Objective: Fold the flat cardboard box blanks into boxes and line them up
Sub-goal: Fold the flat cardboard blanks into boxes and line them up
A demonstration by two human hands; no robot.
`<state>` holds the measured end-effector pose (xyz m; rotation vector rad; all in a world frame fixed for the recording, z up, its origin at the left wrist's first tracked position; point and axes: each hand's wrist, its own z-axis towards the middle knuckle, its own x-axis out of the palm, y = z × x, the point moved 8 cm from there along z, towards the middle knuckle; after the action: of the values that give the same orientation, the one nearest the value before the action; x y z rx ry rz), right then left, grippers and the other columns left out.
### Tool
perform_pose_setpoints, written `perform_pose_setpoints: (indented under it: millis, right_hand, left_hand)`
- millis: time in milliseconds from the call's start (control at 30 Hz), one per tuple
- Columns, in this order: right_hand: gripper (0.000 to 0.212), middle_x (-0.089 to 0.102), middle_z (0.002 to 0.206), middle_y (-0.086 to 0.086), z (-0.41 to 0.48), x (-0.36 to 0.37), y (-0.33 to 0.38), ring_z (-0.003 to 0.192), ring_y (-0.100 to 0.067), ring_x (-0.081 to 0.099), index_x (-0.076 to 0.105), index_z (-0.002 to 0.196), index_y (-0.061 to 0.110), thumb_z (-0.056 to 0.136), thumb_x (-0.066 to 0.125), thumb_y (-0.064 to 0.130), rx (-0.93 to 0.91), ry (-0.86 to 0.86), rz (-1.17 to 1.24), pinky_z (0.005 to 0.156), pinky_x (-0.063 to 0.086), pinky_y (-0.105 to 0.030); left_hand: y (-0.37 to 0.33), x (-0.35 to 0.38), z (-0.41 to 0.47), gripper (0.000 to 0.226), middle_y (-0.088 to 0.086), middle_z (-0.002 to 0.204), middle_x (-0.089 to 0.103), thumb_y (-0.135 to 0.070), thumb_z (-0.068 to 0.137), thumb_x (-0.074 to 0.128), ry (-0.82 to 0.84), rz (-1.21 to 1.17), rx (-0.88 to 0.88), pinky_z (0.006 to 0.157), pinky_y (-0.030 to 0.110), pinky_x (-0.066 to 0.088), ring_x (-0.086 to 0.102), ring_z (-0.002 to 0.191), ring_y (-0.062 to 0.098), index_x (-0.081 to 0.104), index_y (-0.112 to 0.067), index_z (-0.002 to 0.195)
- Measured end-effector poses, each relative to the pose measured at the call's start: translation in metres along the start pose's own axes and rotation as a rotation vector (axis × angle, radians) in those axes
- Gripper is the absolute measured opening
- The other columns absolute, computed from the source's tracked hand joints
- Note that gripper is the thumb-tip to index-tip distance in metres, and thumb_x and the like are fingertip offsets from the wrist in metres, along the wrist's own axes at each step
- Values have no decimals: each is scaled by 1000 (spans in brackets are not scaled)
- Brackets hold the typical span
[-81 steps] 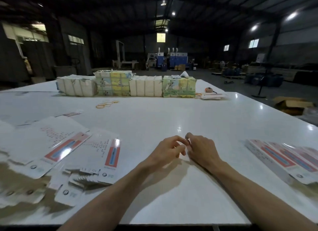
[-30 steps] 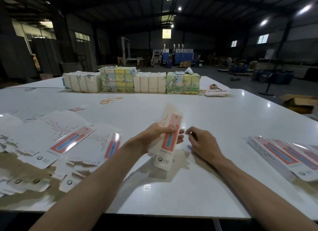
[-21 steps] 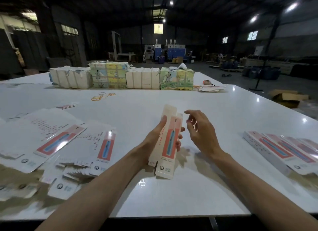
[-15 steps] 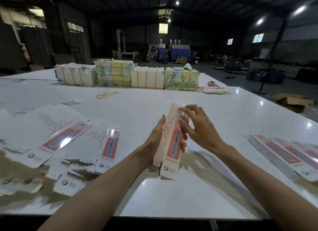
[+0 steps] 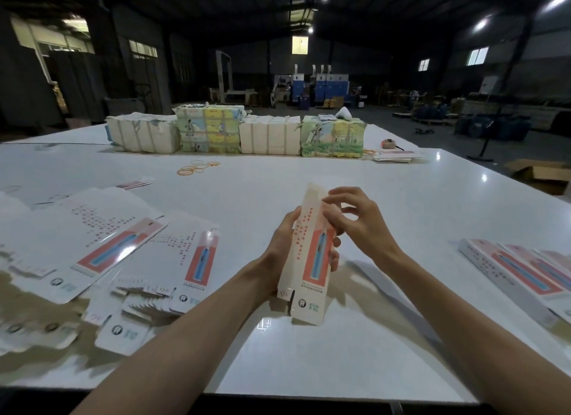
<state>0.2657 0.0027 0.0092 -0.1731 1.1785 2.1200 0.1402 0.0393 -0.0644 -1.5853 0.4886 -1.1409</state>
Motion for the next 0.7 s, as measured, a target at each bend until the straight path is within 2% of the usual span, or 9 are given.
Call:
perform_pose_setpoints:
  millis: [167, 300, 433, 567, 700]
  right_hand:
    - [8, 59, 131, 9, 3, -9, -10, 111, -14, 65, 80, 90, 19, 94, 78, 26, 211, 3, 190, 85, 60, -25]
    - [9, 67, 131, 6, 3, -19, -10, 119, -20, 64, 83, 83, 12, 88, 83, 20, 250, 42, 389, 101, 52, -39]
    - [22, 75, 117, -2, 1, -22, -8, 110, -27, 68, 80, 86, -2, 84, 81, 20, 267, 99, 518, 97, 51, -40]
    - [23, 74, 95, -7, -3, -20, -5, 96, -22, 70, 78, 87, -3, 96, 72, 17, 289, 171, 534, 94, 50, -37]
    - [35, 73, 99, -19, -5, -17, 1, 95, -27, 69, 77, 93, -6, 94, 71, 29, 267, 207, 538, 96, 52, -45]
  left_hand:
    - [3, 8, 0, 72, 17, 107, 69, -69, 102, 37, 37, 66, -48, 76, 40, 61, 70, 80, 29, 64, -7, 127]
    - [-1, 16, 0, 80, 14, 103, 72, -74, 99, 29, 48, 161, -53, 74, 38, 61, 70, 79, 26, 61, -8, 131]
    - [0, 27, -2, 83, 12, 98, 67, -77, 100, 25, 102, 126, -110, 73, 35, 58, 64, 76, 23, 58, -7, 129]
    - [-1, 29, -2, 85, 12, 98, 67, -79, 97, 27, 114, 159, -93, 75, 37, 56, 61, 78, 25, 58, -6, 127]
    - [-5, 30, -2, 80, 12, 96, 65, -75, 100, 26, 94, 162, -63, 72, 37, 57, 61, 76, 25, 58, -6, 125]
